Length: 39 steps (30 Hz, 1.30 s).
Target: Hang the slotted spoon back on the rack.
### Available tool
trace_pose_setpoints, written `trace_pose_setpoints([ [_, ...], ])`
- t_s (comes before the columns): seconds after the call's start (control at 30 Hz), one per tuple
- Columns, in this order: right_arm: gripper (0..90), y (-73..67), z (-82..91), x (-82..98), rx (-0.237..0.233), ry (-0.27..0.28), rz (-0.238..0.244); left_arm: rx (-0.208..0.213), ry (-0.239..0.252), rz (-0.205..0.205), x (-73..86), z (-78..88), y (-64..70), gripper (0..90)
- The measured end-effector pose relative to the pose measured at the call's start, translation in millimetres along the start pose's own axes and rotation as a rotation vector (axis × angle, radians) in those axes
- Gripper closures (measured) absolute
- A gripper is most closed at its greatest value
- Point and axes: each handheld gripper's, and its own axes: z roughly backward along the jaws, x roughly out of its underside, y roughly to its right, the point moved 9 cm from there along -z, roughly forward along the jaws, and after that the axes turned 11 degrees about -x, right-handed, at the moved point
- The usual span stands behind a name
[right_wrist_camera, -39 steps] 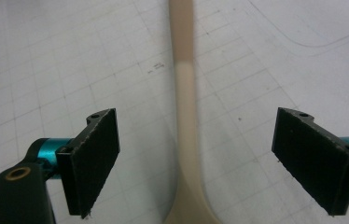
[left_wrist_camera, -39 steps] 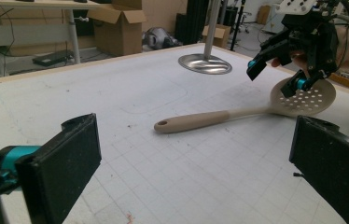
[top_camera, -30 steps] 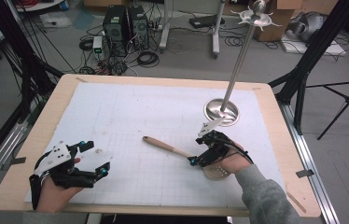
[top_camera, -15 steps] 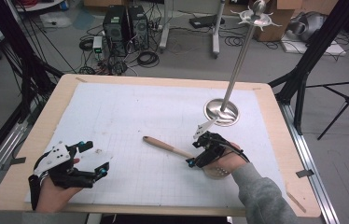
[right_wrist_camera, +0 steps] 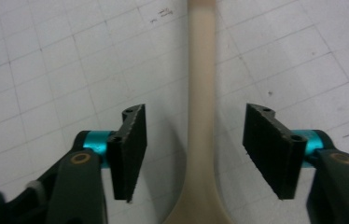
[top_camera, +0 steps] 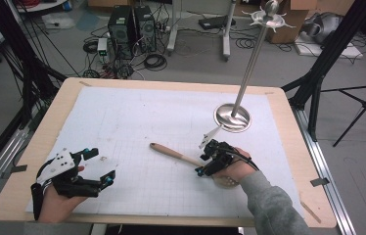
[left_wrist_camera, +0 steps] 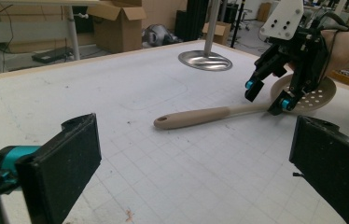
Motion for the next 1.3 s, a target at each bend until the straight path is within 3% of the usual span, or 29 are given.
trace_pose_setpoints([
  [0.4,60.8,2.3,-2.1,2.0,0.017,-0.035,-0.007,0.004,-0.007,-0.001,1.7,-1.7,1.1,2.4],
  [0.6,63.2,1.8,-2.7,2.6,0.055,-0.057,0.041,0.004,-0.009,-0.002,2.0,-1.9,1.2,2.4],
  [0.87,76.0,0.1,-2.8,2.9,0.077,-0.055,0.047,0.007,-0.008,0.000,2.1,-2.0,1.1,2.4],
  [1.17,77.9,-1.0,-2.4,2.7,0.063,-0.045,0.027,0.007,-0.006,0.006,1.6,-1.3,1.3,2.4],
  [1.3,78.0,-1.5,0.0,6.0,0.022,-0.040,0.003,0.006,0.001,0.008,0.4,0.4,-0.6,2.4],
])
